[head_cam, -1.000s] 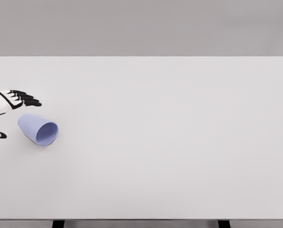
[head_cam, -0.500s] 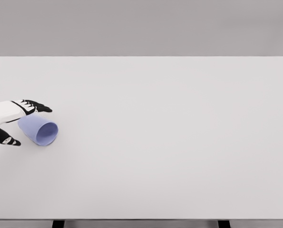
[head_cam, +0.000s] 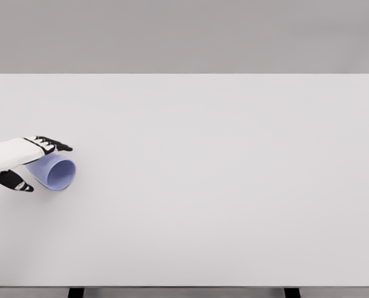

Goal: Flip the cup with left arm and place it on the table

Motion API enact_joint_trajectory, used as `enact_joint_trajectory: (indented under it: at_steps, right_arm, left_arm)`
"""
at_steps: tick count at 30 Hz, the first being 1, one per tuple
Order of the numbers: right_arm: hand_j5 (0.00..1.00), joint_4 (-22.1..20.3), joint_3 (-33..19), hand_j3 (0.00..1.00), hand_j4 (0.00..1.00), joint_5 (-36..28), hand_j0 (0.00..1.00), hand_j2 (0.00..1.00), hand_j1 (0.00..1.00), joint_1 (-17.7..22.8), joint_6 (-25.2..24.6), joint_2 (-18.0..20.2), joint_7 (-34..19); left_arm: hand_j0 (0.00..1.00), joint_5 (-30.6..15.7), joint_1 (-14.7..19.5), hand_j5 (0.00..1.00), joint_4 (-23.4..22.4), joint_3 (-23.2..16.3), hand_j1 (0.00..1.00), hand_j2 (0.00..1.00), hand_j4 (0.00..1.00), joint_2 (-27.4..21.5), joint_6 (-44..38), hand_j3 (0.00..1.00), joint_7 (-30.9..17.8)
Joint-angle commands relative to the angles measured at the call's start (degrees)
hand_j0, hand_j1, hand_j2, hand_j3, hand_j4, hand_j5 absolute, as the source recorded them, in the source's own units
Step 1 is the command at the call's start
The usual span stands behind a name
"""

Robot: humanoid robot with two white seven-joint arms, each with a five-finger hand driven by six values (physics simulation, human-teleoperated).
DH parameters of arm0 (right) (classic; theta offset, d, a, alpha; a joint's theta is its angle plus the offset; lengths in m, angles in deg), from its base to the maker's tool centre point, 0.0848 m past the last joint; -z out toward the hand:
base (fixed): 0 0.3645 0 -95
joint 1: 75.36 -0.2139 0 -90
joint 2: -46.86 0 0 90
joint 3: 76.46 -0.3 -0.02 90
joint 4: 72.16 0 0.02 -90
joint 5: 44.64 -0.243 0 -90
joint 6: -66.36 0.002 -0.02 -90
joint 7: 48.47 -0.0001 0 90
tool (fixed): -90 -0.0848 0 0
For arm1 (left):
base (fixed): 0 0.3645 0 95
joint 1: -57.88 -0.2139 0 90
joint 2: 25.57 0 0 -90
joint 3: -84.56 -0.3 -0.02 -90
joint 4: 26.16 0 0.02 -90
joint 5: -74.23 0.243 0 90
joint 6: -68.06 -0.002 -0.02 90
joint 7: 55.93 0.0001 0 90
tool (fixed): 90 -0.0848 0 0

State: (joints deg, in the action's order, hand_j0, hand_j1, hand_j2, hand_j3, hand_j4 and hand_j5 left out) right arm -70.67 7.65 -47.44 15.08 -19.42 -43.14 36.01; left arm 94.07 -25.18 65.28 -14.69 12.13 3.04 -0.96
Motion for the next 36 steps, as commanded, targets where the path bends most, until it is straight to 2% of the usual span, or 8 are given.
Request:
enact_joint_trajectory:
  at_steps: [1, 6, 21, 29, 36]
  right_arm:
    - [1.00, 0.00, 0.00, 1.00, 1.00, 0.00, 1.00, 1.00, 1.00, 0.00, 0.00, 0.00, -0.01]
    - [1.00, 0.00, 0.00, 1.00, 1.00, 0.00, 1.00, 1.00, 1.00, 0.00, 0.00, 0.00, -0.01]
    - [1.00, 0.00, 0.00, 1.00, 1.00, 0.00, 1.00, 1.00, 1.00, 0.00, 0.00, 0.00, -0.01]
    - [1.00, 0.00, 0.00, 1.00, 1.00, 0.00, 1.00, 1.00, 1.00, 0.00, 0.00, 0.00, -0.01]
    - [1.00, 0.00, 0.00, 1.00, 1.00, 0.00, 1.00, 1.00, 1.00, 0.00, 0.00, 0.00, -0.01]
  left_arm:
    - [1.00, 2.57, 0.09, 1.00, -0.03, -0.15, 1.00, 1.00, 1.00, 1.14, -0.02, 1.00, 0.02]
    - [1.00, 5.56, 1.49, 1.00, -0.03, -0.15, 1.00, 1.00, 1.00, 3.34, 0.15, 1.00, 0.02]
    - [1.00, 6.00, 1.58, 1.00, -1.09, -1.91, 1.00, 1.00, 1.00, 3.95, -0.29, 1.00, 0.02]
    - [0.74, 5.65, 1.58, 0.74, -1.70, -2.26, 0.74, 0.74, 0.74, 3.86, -0.46, 0.74, 0.02]
    - [0.44, 2.48, 1.76, 0.44, -1.70, -2.09, 0.44, 0.44, 0.44, 3.60, -0.46, 0.44, 0.02]
